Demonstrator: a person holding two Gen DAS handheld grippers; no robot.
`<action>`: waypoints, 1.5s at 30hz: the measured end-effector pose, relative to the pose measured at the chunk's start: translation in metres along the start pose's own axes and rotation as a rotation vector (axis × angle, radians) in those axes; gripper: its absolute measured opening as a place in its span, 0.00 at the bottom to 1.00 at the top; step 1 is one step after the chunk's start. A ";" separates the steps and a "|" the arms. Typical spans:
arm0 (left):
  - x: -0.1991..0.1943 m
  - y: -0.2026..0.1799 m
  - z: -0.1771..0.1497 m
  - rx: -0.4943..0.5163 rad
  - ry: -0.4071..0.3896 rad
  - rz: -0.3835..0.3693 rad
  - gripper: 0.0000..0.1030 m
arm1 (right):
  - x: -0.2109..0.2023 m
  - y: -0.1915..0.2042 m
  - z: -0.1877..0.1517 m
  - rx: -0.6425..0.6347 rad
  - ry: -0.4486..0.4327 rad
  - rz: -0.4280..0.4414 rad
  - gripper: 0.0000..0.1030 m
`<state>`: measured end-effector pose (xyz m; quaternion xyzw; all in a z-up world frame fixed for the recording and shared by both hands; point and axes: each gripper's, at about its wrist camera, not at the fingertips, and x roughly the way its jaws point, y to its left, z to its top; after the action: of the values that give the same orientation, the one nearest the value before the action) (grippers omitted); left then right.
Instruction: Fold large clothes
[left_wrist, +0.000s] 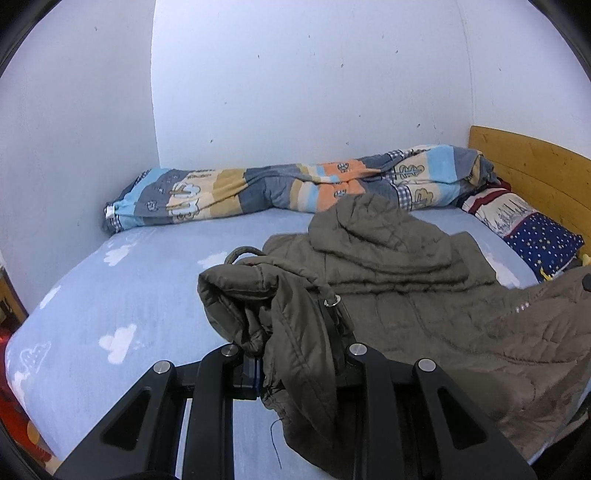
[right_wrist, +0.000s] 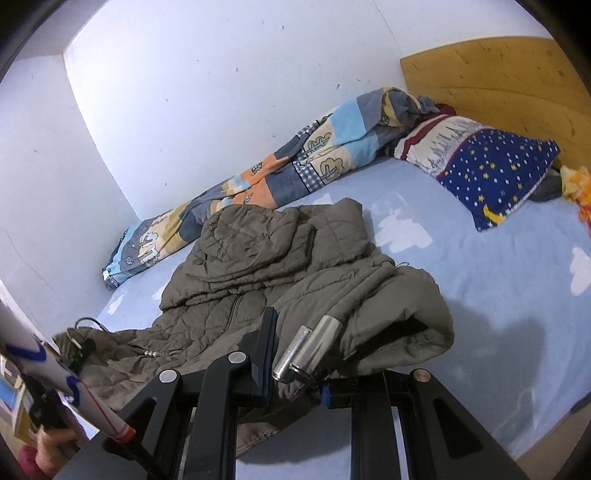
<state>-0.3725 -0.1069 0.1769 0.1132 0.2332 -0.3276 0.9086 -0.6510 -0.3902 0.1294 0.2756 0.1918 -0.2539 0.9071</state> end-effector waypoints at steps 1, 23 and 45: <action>0.003 -0.001 0.005 -0.003 -0.002 -0.002 0.22 | 0.003 0.000 0.004 0.000 0.001 0.005 0.19; 0.124 0.000 0.158 -0.096 0.001 -0.104 0.22 | 0.085 0.031 0.169 -0.019 -0.013 0.062 0.19; 0.254 0.105 0.196 -0.371 0.089 -0.110 0.46 | 0.359 -0.016 0.230 0.058 0.168 -0.201 0.20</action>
<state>-0.0637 -0.2349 0.2259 -0.0548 0.3352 -0.3229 0.8834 -0.3259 -0.6663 0.1258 0.3016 0.2865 -0.3251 0.8493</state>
